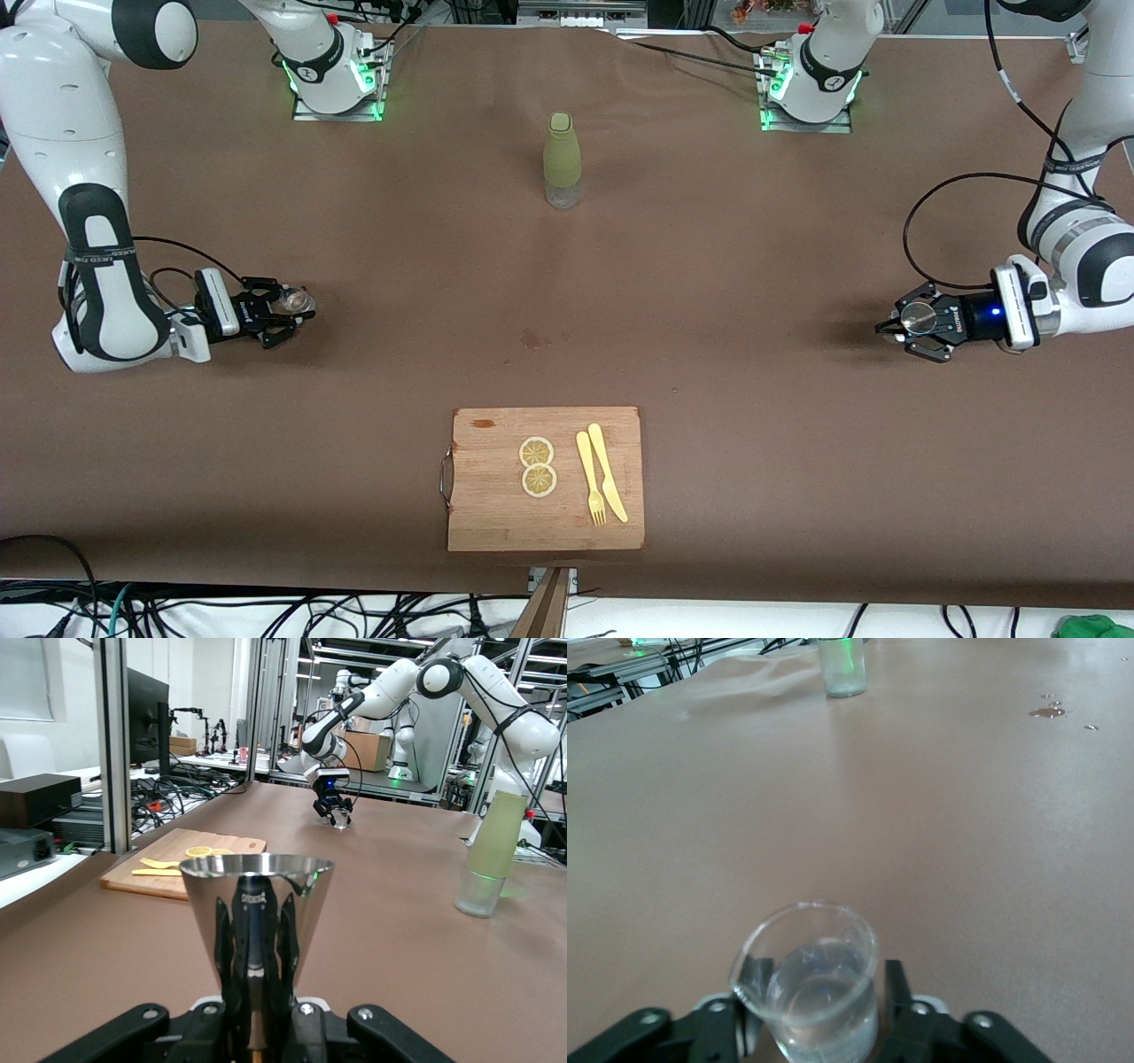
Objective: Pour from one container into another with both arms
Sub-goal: 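Lower the beaker with the right gripper while the left gripper lowers the jigger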
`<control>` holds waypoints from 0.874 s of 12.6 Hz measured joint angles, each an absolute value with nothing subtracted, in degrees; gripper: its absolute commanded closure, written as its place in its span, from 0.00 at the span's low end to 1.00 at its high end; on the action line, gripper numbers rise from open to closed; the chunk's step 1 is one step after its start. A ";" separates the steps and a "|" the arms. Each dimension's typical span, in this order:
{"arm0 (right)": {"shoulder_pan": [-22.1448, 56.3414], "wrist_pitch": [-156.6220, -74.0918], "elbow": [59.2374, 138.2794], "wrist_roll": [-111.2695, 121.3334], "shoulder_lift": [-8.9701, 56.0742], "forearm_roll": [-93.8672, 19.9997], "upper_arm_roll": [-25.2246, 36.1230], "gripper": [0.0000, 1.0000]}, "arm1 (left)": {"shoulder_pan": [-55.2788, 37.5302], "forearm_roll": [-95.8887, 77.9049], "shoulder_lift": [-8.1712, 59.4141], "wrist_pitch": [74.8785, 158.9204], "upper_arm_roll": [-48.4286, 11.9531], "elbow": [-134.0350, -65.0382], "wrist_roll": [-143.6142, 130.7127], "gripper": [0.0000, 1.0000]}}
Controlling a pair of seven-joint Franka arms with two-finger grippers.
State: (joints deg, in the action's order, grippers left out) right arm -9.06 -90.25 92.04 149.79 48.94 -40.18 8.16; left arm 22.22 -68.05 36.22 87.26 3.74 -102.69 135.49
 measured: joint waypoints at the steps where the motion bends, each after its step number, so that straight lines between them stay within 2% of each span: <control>1: -9.06 -90.31 92.04 149.79 48.95 -40.13 8.58 0.00 | 22.70 -68.05 36.45 87.27 3.75 -102.82 136.27 1.00; 8: -9.21 -90.26 90.80 149.79 48.83 -35.75 13.51 0.00 | 24.66 -68.05 42.51 86.65 3.73 -103.39 146.63 1.00; 11: -9.16 -90.12 89.78 144.90 46.69 -32.64 14.94 0.00 | 25.21 -68.05 45.43 85.08 3.69 -103.44 150.66 1.00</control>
